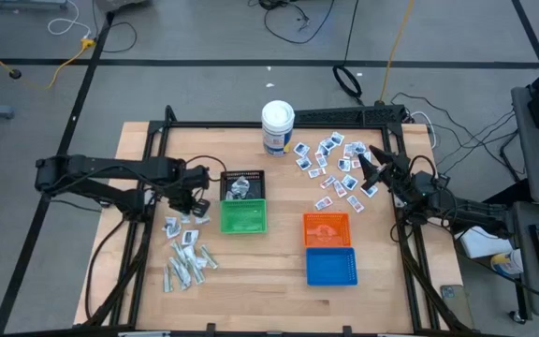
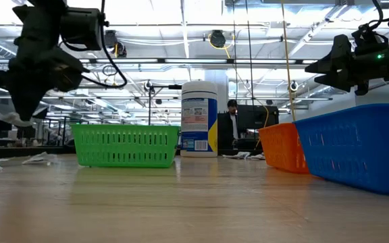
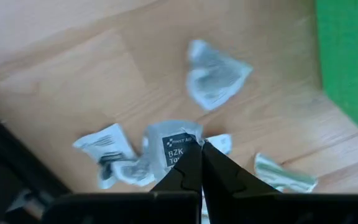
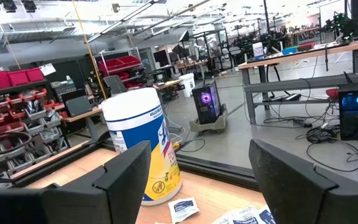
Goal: Pick & Place First Aid Supplies
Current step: Put the black pad into the black bin
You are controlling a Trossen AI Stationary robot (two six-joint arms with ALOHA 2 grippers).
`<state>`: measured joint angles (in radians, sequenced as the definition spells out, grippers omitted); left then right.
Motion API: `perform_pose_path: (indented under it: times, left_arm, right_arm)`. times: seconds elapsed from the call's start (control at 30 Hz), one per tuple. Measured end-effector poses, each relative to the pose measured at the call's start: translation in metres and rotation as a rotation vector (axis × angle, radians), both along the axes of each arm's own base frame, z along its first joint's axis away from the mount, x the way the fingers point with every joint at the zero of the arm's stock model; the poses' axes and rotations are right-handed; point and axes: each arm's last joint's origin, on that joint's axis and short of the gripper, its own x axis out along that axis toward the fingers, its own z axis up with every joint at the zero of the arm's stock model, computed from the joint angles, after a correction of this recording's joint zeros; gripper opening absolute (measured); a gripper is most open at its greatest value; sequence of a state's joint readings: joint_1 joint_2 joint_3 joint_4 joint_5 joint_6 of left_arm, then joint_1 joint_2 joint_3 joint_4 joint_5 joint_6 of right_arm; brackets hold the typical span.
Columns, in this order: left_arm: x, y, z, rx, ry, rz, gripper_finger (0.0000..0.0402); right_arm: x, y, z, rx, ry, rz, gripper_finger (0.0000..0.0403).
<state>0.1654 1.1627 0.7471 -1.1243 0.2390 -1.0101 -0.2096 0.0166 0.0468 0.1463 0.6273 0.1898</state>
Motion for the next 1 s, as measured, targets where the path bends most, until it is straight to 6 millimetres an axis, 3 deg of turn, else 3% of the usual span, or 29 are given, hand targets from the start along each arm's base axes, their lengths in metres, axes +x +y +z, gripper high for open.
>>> perform_pose_path:
  times: [0.2, 0.33, 0.67, 1.0]
  left_arm:
    - [-0.008, 0.003, 0.003, 0.000, 0.011, -0.035, 0.0000]
    - [0.004, 0.011, 0.007, 0.002, 0.017, -0.102, 0.0000]
    - [0.067, 0.051, 0.027, 0.031, 0.054, -0.411, 0.0000]
    - [0.136, 0.077, 0.055, 0.103, -0.071, -0.774, 0.0000]
  right_arm:
    - [0.000, 0.000, 0.000, 0.000, 0.000, 0.000, 0.0267]
    - [0.000, 0.000, 0.000, 0.000, 0.000, 0.000, 0.0267]
    - [0.000, 0.000, 0.000, 0.000, 0.000, 0.000, 0.0267]
    - [0.000, 0.000, 0.000, 0.000, 0.000, 0.000, 0.0267]
